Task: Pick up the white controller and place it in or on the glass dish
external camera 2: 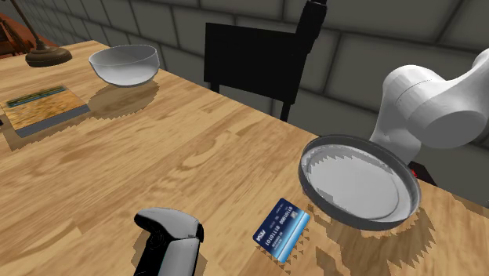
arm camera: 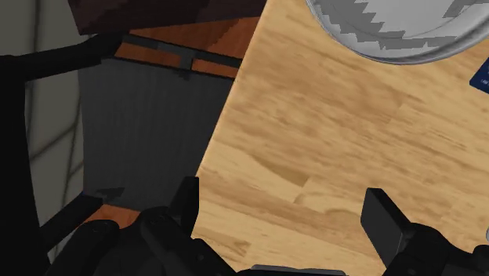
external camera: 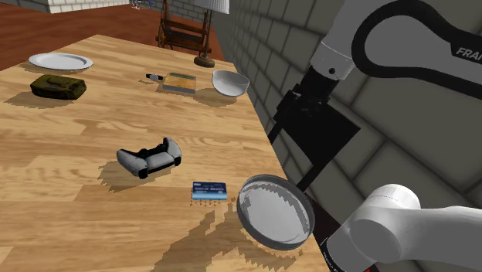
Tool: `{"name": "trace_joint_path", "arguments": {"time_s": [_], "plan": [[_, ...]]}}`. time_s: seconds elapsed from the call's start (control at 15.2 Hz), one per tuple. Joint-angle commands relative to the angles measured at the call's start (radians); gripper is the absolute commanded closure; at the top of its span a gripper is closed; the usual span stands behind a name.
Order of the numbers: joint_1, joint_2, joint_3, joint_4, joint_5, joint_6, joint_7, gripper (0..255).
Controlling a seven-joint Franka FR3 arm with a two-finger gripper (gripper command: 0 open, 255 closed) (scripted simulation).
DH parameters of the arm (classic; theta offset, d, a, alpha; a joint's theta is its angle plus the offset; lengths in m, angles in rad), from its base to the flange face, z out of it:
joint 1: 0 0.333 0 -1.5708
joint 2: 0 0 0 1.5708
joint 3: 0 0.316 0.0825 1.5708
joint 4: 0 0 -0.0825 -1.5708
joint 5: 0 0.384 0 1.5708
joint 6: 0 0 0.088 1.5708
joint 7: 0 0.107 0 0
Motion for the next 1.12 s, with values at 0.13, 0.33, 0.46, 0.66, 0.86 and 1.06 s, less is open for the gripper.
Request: {"name": "trace_joint_path", "arguments": {"time_s": [0.13,0.33,0.46,0.66,0.86,1.06], "plan": [[0.004,0.004,0.11,-0.043,0.07,0.127,0.143,0],[-0.002,0.034,0.201,-0.05,0.112,0.224,0.25,0],[-0.013,0.062,0.265,-0.045,0.133,0.289,0.322,0],[-0.043,0.117,0.366,-0.023,0.152,0.386,0.432,0],[-0.095,0.181,0.474,0.017,0.151,0.476,0.548,0],[-0.172,0.248,0.594,0.073,0.127,0.556,0.67,0]]}}
